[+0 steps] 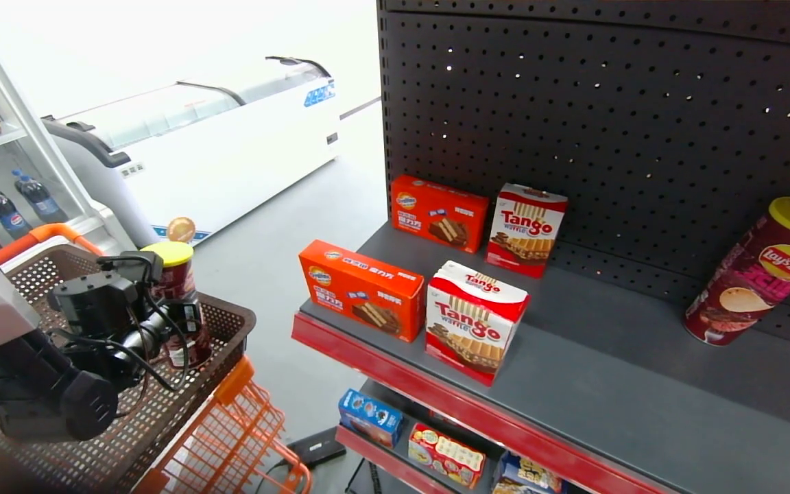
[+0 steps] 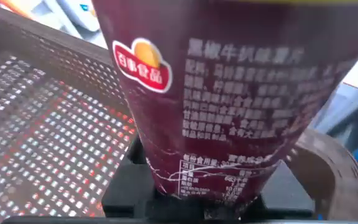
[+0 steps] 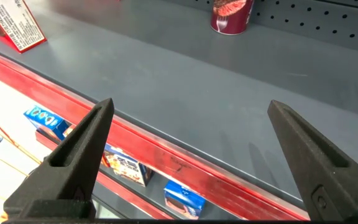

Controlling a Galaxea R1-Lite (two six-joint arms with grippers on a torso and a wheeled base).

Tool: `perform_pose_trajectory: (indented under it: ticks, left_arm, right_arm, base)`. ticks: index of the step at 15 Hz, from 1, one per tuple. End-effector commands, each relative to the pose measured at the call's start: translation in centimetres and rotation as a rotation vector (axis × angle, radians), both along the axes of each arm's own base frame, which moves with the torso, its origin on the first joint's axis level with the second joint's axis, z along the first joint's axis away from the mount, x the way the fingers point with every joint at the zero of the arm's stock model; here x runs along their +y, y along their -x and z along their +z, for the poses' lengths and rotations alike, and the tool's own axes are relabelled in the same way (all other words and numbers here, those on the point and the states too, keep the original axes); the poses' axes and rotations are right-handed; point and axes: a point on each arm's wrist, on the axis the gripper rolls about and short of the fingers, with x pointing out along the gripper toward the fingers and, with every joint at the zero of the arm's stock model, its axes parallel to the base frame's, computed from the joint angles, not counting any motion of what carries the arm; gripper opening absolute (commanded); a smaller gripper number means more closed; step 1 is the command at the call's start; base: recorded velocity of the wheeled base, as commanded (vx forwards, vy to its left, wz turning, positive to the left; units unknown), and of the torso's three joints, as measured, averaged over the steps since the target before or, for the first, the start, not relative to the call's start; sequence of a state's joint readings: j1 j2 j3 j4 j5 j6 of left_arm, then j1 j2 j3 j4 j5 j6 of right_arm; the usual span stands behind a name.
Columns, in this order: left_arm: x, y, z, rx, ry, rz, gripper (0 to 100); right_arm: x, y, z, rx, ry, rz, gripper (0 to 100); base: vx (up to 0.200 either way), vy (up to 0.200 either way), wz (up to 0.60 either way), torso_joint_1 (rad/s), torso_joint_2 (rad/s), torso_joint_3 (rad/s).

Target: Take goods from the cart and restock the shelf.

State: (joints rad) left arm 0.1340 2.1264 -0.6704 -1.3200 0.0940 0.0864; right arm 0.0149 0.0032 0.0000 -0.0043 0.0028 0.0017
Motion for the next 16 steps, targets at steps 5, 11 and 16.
perform_pose_trajectory:
  ticks: [5,11,16]
  left_arm:
    - [-4.0,1.8,12.1,-0.162,-0.009,-0.139,0]
    - [-7.2,9.4,18.8,-0.226,0.011,-0.413,0]
    - [-9.8,11.2,17.1,-0.151,0.031,-0.555,0]
  right_arm:
    - [0.0,0.0,0.0,0.001,0.000,0.001,100]
    - [0.0,0.0,0.0,0.001,0.000,0.001,100]
    - [0.0,0.0,0.0,0.001,0.000,0.001,100]
  base:
    - [0.000,0.000,0.00,0.000,0.00,0.000]
    - [0.000,0.000,0.00,0.000,0.00,0.000]
    - [0.000,0.000,0.00,0.000,0.00,0.000]
